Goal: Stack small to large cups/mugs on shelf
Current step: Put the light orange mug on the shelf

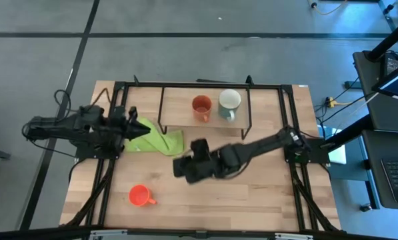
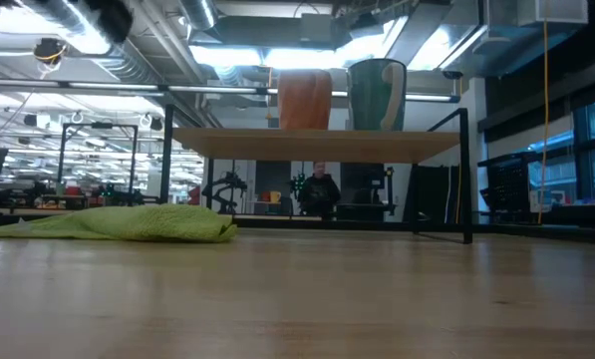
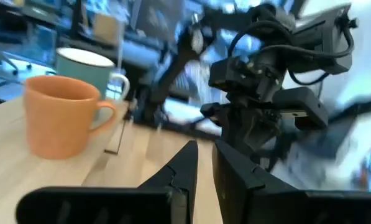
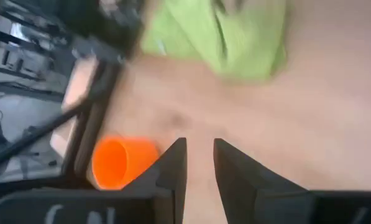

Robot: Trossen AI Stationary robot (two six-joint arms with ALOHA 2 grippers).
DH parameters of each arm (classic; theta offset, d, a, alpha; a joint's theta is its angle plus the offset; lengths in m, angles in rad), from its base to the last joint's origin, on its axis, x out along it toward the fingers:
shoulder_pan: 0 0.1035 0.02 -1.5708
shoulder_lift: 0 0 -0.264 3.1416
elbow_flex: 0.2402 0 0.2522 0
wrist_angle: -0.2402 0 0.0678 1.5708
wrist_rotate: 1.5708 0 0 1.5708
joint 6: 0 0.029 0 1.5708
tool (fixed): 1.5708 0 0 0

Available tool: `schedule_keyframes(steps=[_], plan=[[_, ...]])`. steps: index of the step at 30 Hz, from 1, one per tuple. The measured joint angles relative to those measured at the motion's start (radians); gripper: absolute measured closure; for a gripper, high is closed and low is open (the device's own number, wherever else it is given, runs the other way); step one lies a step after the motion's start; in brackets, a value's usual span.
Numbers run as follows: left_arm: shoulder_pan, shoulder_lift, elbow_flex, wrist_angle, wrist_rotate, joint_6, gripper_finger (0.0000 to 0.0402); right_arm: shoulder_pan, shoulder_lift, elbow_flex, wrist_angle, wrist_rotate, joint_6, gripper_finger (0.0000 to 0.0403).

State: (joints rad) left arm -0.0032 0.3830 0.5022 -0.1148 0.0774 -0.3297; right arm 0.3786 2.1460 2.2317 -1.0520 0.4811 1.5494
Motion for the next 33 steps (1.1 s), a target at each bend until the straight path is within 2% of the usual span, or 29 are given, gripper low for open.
schedule_keyframes(steps=[3, 7, 11, 16, 18, 22, 33], plan=[[0.022, 0.178, 0.102, -0.029, 0.066, 0.100, 0.0358, 0.048, -0.005, -0.082, 0.069, -0.026, 0.112, 0.0321], [0.108, 0.404, 0.201, -0.037, 0.130, 0.222, 0.0358, 0.115, -0.002, -0.158, 0.126, 0.010, 0.244, 0.0321], [0.246, 0.562, 0.261, 0.016, 0.325, 0.267, 0.0358, 0.186, -0.004, -0.201, 0.173, 0.115, 0.370, 0.0321], [0.411, 0.722, 0.266, 0.045, 0.427, 0.254, 0.0358, 0.251, 0.011, -0.209, 0.191, 0.235, 0.483, 0.0321], [0.451, 0.751, 0.268, 0.065, 0.457, 0.253, 0.0358, 0.258, 0.015, -0.210, 0.190, 0.268, 0.492, 0.0321], [0.484, 0.788, 0.268, 0.139, 0.467, 0.253, 0.0358, 0.228, 0.014, -0.209, 0.204, 0.260, 0.459, 0.0321], [0.516, 0.915, 0.269, 0.294, 0.458, 0.209, 0.0358, 0.125, 0.014, -0.209, 0.374, 0.261, 0.205, 0.0321]])
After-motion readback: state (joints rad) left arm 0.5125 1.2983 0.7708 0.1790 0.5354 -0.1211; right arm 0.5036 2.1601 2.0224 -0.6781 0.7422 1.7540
